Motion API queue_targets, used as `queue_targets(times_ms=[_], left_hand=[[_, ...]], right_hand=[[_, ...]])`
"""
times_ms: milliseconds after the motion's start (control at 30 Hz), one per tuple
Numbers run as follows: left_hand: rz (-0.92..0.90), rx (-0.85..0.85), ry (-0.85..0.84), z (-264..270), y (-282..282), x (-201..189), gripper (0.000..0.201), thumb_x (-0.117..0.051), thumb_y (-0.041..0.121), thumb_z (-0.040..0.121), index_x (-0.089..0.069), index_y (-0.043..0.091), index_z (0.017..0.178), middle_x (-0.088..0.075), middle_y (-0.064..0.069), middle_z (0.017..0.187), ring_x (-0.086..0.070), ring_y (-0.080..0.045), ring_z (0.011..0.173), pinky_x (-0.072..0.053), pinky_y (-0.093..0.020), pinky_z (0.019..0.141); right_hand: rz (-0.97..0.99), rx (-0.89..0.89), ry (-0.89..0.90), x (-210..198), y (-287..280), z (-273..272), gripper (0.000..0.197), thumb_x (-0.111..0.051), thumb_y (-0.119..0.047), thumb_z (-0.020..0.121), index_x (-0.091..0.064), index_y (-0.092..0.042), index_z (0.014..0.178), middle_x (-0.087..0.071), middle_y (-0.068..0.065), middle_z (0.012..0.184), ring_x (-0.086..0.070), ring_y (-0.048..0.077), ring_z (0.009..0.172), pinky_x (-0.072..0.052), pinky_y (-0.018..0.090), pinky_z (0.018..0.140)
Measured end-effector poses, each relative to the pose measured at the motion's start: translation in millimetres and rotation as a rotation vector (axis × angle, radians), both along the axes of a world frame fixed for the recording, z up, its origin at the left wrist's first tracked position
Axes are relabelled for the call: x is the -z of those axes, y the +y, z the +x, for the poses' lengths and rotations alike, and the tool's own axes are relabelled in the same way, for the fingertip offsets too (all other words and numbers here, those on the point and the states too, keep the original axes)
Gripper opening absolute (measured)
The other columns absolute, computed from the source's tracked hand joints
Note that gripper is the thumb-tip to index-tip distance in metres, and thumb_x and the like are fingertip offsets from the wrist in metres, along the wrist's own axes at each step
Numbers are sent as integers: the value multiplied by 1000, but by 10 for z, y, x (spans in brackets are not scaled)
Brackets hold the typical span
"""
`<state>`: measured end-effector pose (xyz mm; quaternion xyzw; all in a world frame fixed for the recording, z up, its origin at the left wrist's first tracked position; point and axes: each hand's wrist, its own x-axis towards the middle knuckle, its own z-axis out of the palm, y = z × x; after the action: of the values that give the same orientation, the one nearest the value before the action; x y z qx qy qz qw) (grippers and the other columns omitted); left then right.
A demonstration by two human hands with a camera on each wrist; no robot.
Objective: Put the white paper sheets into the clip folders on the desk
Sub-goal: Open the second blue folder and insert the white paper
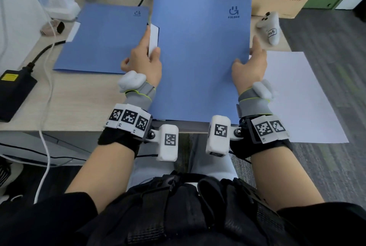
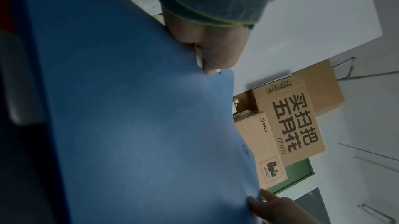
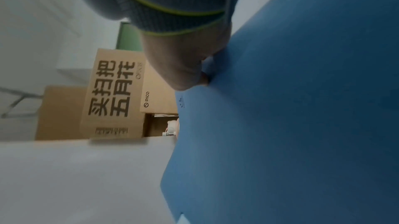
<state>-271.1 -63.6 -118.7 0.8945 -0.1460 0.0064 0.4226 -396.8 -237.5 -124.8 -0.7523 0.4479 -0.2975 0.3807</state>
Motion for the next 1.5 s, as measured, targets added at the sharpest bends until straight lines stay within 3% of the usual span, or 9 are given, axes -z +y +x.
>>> queue_targets(times_ms=[200, 567, 667, 767, 833, 933, 1033, 1233, 1500], left_hand=[[118, 115, -5, 129, 71, -12, 55, -41, 21, 93, -28, 40, 143, -32, 5, 59, -37, -20, 75, -28, -38, 105], [54, 210, 68, 361, 164, 75, 50, -46, 22, 95, -35, 34, 142, -34, 7, 56, -31, -12, 51, -28, -24, 61], [28, 221, 103, 383, 155, 80, 50, -46, 20, 95, -35, 30, 143, -34, 6, 58, -33, -14, 55, -32, -24, 67], [-14, 241, 150, 395, 171, 69, 50, -47, 20, 95, -36, 31, 142, -55, -2, 70, -54, -39, 87, -41, -26, 83], [-41, 272, 152, 420, 201, 66, 50, -46, 17, 95, -38, 31, 141, -62, -8, 83, -65, -26, 93, -49, -34, 89], [-55, 314, 127, 503, 271, 86, 46, -42, 9, 95, -46, 36, 133, -54, 2, 64, -50, 7, 44, -44, -15, 63], [-97, 281, 96, 563, 347, 106, 34, -46, 11, 95, -58, 27, 123, -54, 5, 59, -50, 10, 41, -33, 0, 49], [-262, 103, 126, 672, 382, 152, 26, -63, 27, 87, -65, 15, 110, -57, 28, 42, -54, 12, 47, -38, -5, 61], [-499, -59, 107, 754, 270, 127, 28, -49, 11, 94, -55, 0, 119, -59, 6, 73, -61, 10, 49, -43, -3, 62]], right_hand=[[9, 79, -198, 60, -99, 66, 62, -37, 6, 78, -54, -20, 132, -47, 2, 96, -40, 15, 80, -36, 3, 63], [113, 104, -232, 179, -84, 136, 65, -34, 6, 76, -57, -26, 129, -45, -1, 92, -42, 14, 78, -37, 5, 60], [114, 92, -247, 177, -75, 146, 66, -35, 7, 75, -58, -26, 127, -45, 1, 91, -42, 15, 76, -37, 7, 60], [106, 88, -240, 181, -71, 150, 67, -35, 7, 74, -60, -28, 125, -45, 2, 90, -42, 16, 75, -36, 6, 59], [110, 91, -250, 188, -67, 149, 68, -34, 7, 73, -60, -28, 125, -45, 3, 90, -41, 16, 75, -36, 7, 60], [139, 112, -269, 198, -104, 126, 67, -34, 7, 75, -58, -27, 127, -45, 2, 92, -43, 15, 76, -38, 6, 60], [143, 105, -261, 199, -113, 116, 67, -33, 6, 76, -58, -27, 128, -45, 2, 94, -44, 14, 78, -39, 5, 62], [162, 93, -252, 206, -135, 86, 67, -32, 6, 76, -59, -28, 127, -46, 1, 93, -44, 15, 77, -38, 9, 59], [218, 106, -283, 245, -189, -9, 70, -31, 8, 73, -60, -24, 128, -48, -5, 80, -42, 9, 62, -39, 11, 59]])
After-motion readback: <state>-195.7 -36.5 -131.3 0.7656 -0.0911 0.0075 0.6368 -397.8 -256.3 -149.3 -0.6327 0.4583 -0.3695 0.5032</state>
